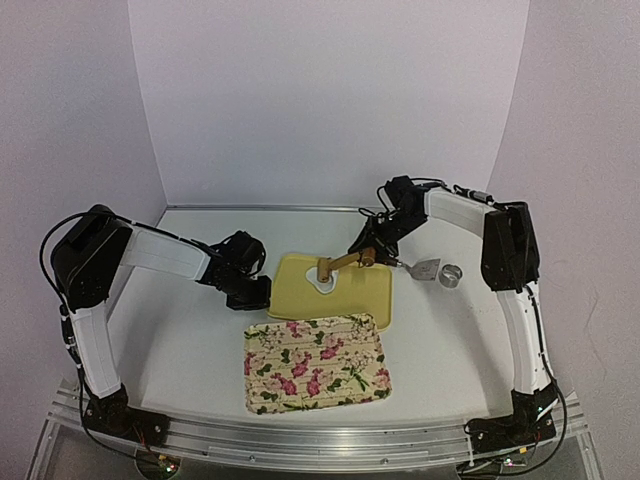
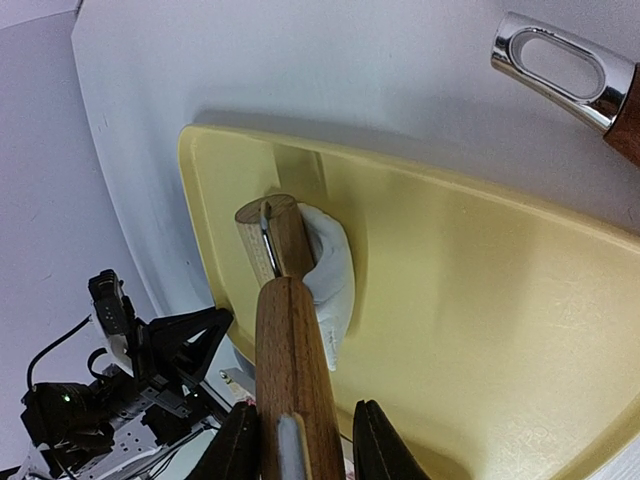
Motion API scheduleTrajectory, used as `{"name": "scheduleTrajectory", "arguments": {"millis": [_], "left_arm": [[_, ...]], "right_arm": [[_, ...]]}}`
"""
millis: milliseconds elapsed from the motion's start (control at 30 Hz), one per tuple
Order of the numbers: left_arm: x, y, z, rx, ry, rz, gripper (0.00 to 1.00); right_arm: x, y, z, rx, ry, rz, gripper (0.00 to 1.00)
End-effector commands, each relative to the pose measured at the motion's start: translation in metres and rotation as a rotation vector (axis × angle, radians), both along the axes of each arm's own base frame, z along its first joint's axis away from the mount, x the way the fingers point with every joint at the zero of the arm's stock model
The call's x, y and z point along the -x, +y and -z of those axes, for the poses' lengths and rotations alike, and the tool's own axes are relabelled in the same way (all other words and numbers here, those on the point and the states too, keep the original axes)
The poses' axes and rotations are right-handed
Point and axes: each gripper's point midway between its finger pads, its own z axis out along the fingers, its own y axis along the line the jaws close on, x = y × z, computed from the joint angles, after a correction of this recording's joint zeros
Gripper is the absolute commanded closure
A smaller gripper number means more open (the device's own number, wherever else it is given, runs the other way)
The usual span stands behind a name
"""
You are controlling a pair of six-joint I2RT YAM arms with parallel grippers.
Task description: Roll out the dumpling wrappers from the dough
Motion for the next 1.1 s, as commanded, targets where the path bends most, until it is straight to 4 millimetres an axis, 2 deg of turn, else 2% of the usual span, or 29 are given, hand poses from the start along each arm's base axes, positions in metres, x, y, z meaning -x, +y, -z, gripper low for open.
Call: {"name": "scheduleTrajectory", "arguments": {"millis": [0,67,200,400,633,1067], "left_arm": [[0.019,0.024,0.023,-0.077,0.100,-0.027,1.00],[0.021,0.034,0.027,-0.086,0.115,-0.054,1.00],[0.020,0.050,0.029,-0.097,0.126,-0.098,1.00],[0.018,0.060,0.030,-0.103,0.136,-0.131,1.00],[0.018,0.065,0.031,-0.111,0.139,-0.143,1.00],[0.019,0.070,0.030,-0.111,0.139,-0.154,1.00]], "right_arm": [[0.064,-0.079,0.126,0.542,0.223,0.024,1.00],[0.066,-0.091,0.117,0.553,0.217,0.038,1.00],[0.075,-0.121,0.110,0.579,0.237,0.064,1.00],[0.094,-0.149,0.111,0.616,0.278,0.073,1.00],[0.103,-0.164,0.111,0.629,0.297,0.082,1.00],[0.130,-0.192,0.123,0.680,0.358,0.080,1.00]]}}
